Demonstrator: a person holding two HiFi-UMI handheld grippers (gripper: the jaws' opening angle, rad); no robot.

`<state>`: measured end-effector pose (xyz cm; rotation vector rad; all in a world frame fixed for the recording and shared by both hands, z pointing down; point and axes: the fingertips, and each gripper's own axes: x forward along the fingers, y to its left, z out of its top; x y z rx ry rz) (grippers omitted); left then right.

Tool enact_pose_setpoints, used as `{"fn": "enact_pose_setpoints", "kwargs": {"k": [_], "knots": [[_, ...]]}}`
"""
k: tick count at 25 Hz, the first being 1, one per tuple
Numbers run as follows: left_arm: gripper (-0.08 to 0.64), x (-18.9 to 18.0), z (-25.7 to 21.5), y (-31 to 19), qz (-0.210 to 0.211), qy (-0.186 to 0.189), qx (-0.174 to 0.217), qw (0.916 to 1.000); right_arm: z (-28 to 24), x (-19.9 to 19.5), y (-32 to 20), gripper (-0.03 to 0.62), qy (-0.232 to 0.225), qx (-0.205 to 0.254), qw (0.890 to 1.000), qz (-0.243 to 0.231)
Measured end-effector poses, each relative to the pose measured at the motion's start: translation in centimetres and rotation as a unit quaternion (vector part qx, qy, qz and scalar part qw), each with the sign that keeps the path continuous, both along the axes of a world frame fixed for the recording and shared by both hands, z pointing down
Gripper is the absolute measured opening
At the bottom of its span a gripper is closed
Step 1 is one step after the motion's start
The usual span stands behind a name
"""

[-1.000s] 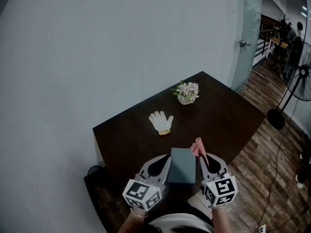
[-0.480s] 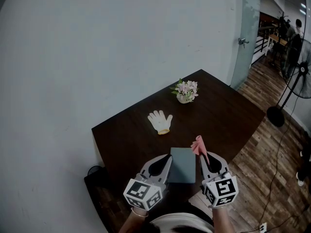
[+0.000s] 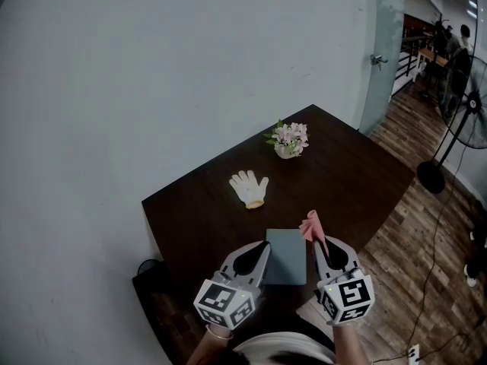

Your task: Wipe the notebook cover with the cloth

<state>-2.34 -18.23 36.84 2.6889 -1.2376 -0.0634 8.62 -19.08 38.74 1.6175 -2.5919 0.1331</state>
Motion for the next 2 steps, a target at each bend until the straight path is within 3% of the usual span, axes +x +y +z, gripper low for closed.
{"fn": "enact_pose_setpoints", "kwargs": {"k": [2], "knots": [[0.018,0.09,0.16,0.00,0.002,-0.001,-0.001,1.0000,0.14,0.03,0.00,0.032,-0.001,-0.001,1.000,0.001]]}}
